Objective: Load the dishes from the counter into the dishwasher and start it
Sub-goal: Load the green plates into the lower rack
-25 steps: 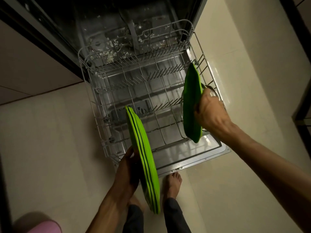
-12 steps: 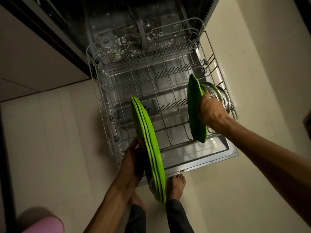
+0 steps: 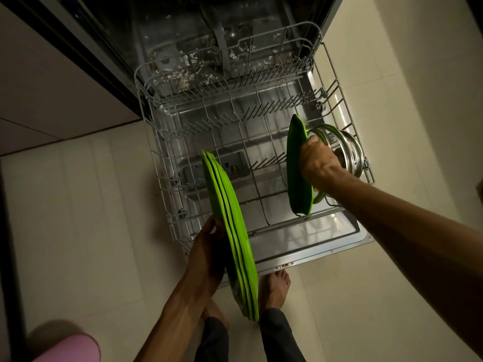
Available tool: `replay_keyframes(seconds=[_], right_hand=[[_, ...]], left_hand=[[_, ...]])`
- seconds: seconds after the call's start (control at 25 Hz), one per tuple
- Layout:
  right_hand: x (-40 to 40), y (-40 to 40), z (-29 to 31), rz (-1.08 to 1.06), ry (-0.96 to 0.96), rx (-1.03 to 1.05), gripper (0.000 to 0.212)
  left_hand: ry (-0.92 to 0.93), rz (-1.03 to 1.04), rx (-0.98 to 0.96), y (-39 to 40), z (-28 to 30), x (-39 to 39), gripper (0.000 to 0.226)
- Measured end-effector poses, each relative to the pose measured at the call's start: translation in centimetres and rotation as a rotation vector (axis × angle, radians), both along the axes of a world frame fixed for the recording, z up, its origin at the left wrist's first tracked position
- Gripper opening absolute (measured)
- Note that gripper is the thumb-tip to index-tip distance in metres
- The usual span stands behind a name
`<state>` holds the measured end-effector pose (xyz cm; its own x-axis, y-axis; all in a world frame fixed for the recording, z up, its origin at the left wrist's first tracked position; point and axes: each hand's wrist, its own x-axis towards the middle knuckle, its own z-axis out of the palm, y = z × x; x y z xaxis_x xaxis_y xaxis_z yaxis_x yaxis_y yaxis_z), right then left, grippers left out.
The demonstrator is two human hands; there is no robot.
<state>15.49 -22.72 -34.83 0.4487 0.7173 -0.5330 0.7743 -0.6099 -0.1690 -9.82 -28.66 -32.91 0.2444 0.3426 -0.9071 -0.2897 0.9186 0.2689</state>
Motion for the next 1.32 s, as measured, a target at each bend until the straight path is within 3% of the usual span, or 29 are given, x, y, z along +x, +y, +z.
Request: replay_keyframes(seconds=[0.24, 0.56, 0.68, 0.8, 0.92, 1.0, 1.12, 1.24, 1.32], right_hand=[[-0.6, -0.7, -1.5, 0.076, 0.031, -0.138, 0.040], [-1.2, -1.3, -3.6, 0.002, -0.040, -0.038, 0.030], [-1.0, -1.4, -2.7, 0.071, 0.001, -0.102, 0.045], [-1.7, -2.2, 0.5, 0.013, 0.031, -0.015, 0.051], [-4.0, -4.9, 4.4, 0.027, 0.180, 0.213, 0.039], [-6.5, -7.0, 7.2, -0.068, 0.436, 0.304, 0.031], [-10.0, -9.1, 10.3, -0.146, 0.726, 0.363, 0.041], [-11.9, -9.9, 11.5, -0.089, 0.781, 0.358, 0.034], [-12.4, -9.9, 11.4, -0.043, 0.718, 0.347, 0.039]], left_hand=[[0.012, -0.008, 0.014, 0.4, -0.7, -0.1, 0.033], [-0.012, -0.016, 0.064, 0.4, -1.6, -0.5, 0.029], [-0.040, -0.016, 0.020, 0.5, -1.7, -0.5, 0.034], [-0.032, -0.022, 0.047, 0.5, -1.6, -0.5, 0.033], [-0.048, 0.000, 0.083, 0.7, -1.9, -0.2, 0.034], [-0.012, 0.015, 0.117, 0.8, -2.0, 0.1, 0.023], [0.057, 0.004, 0.116, 0.7, -2.6, 0.1, 0.027], [0.088, 0.001, 0.113, 0.3, -3.3, 0.0, 0.051], [0.098, 0.021, 0.107, 0.0, -3.4, 0.1, 0.048]])
